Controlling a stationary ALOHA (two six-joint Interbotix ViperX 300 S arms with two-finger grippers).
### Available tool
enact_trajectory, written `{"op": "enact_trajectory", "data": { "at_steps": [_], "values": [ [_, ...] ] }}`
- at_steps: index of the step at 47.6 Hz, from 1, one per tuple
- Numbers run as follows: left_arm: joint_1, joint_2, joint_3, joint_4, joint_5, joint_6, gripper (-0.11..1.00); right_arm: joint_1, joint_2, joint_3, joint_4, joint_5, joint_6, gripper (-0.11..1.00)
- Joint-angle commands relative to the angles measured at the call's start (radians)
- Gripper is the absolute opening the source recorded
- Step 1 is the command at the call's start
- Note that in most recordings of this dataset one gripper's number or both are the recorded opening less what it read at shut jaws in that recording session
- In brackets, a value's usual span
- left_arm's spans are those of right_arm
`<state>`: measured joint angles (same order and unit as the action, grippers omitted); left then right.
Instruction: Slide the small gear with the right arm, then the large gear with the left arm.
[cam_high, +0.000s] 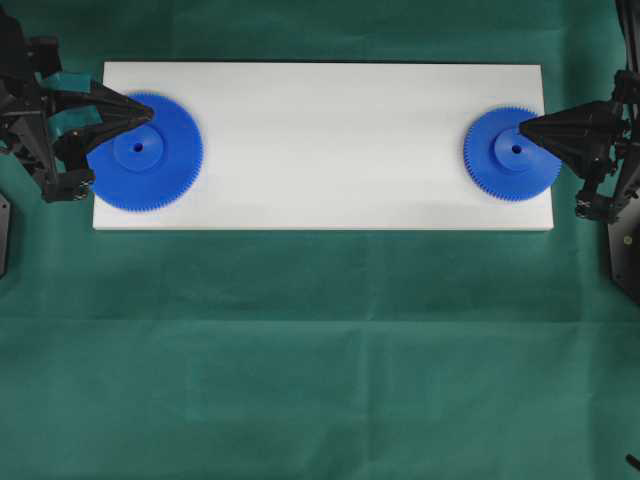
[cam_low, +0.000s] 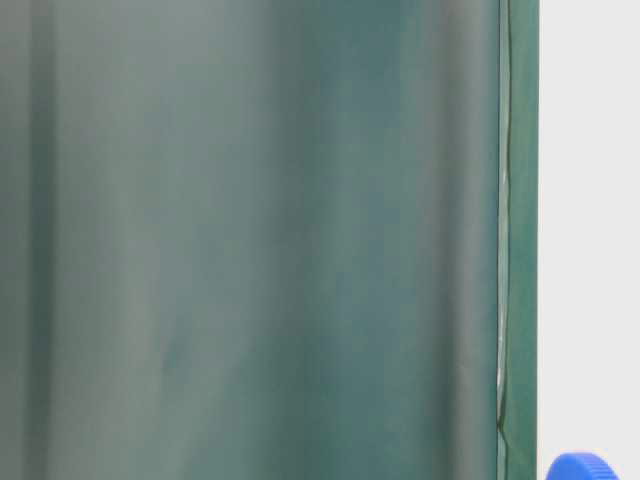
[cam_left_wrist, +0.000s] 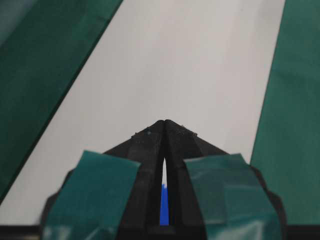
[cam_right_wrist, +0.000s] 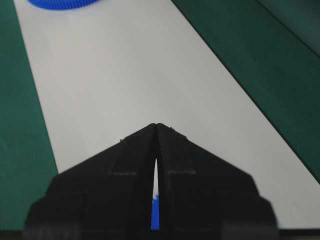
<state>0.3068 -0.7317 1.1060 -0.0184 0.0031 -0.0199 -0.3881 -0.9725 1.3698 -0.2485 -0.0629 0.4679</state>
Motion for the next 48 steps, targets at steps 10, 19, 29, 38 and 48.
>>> {"op": "enact_trajectory", "data": {
  "at_steps": [10, 19, 29, 38, 48],
  "values": [
    [-0.038, 0.0, -0.002, -0.002, -0.014, -0.003, 0.0, 0.003, 0.003, -0.009, 0.0, -0.009, 0.0, 0.5],
    [-0.077, 0.0, 0.02, 0.0, -0.055, -0.003, 0.0, 0.015, 0.003, -0.003, 0.0, -0.011, 0.0, 0.5],
    [-0.098, 0.0, 0.051, -0.002, -0.089, -0.005, 0.0, 0.034, -0.005, 0.012, 0.0, -0.044, 0.0, 0.5],
    [-0.126, 0.0, 0.066, -0.002, -0.103, -0.003, 0.0, 0.058, -0.026, 0.028, 0.0, -0.078, 0.0, 0.5],
    [-0.135, -0.008, 0.084, -0.002, -0.117, -0.005, 0.0, 0.083, -0.054, 0.04, 0.0, -0.091, -0.002, 0.5]
  ]
}}
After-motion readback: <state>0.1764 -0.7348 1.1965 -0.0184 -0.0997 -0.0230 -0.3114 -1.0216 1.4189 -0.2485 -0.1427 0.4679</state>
